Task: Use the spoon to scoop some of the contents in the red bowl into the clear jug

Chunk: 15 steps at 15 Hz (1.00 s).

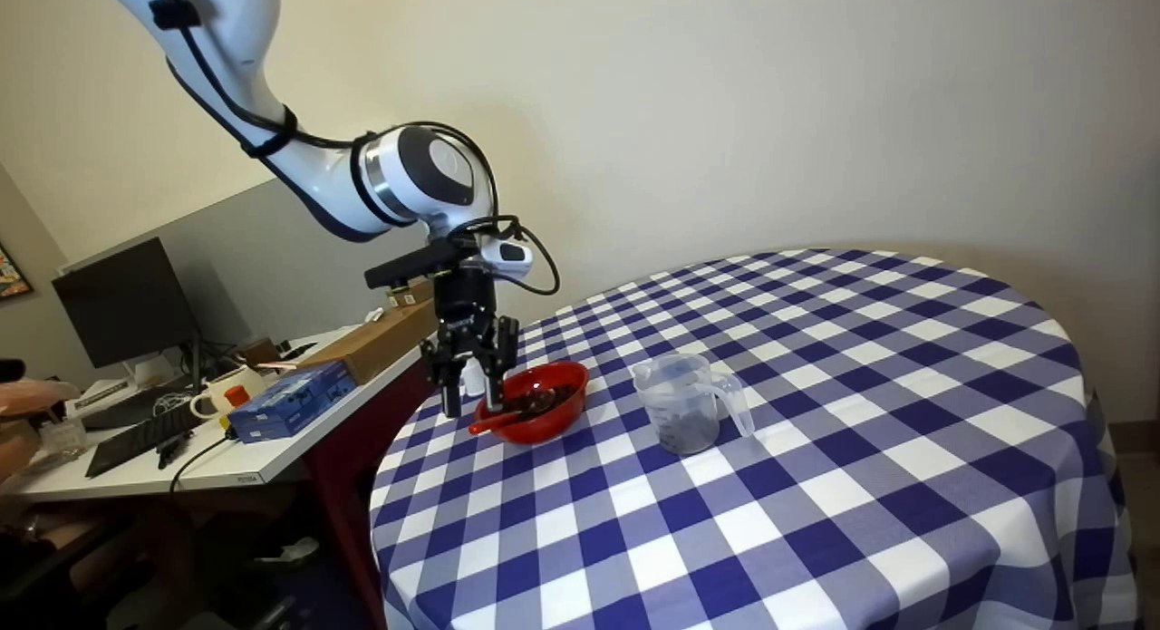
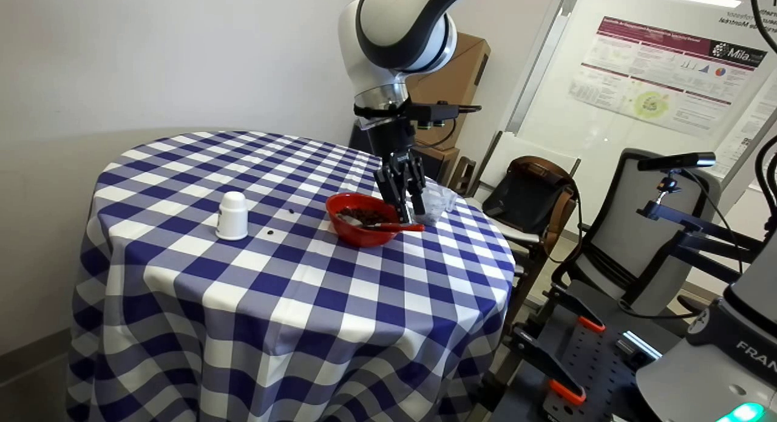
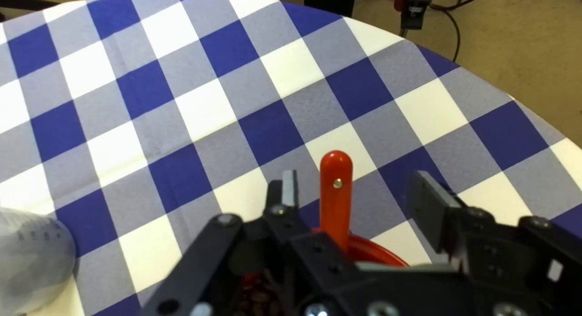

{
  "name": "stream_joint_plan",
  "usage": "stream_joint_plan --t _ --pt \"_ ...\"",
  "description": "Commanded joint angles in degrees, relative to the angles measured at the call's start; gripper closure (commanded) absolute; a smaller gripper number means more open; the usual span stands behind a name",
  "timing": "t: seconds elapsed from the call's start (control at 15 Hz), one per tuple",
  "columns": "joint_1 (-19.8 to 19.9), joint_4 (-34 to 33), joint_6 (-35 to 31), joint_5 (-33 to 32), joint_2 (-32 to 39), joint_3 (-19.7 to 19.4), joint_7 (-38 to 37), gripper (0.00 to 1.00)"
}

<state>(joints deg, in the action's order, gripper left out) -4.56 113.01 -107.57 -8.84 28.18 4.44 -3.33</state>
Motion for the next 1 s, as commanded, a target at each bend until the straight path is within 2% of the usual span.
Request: stream_joint_plan --t 0.0,0.13,0.67,0.73,0.93 --pt "2.2 7.4 -3.7 4.3 -9.8 0.2 4.5 0.04" --pt "3.2 11.7 -6.8 5.2 -16.2 -0.3 6.1 0.00" --pt "6.9 24.1 -19.2 4.8 -39.9 -5.5 9.7 0.00" --pt "6.0 18.6 -15.6 3.5 -33.3 -4.7 8.1 0.00" --pt "6.2 19.6 -15.5 3.5 -35.5 -5.1 8.2 0.00"
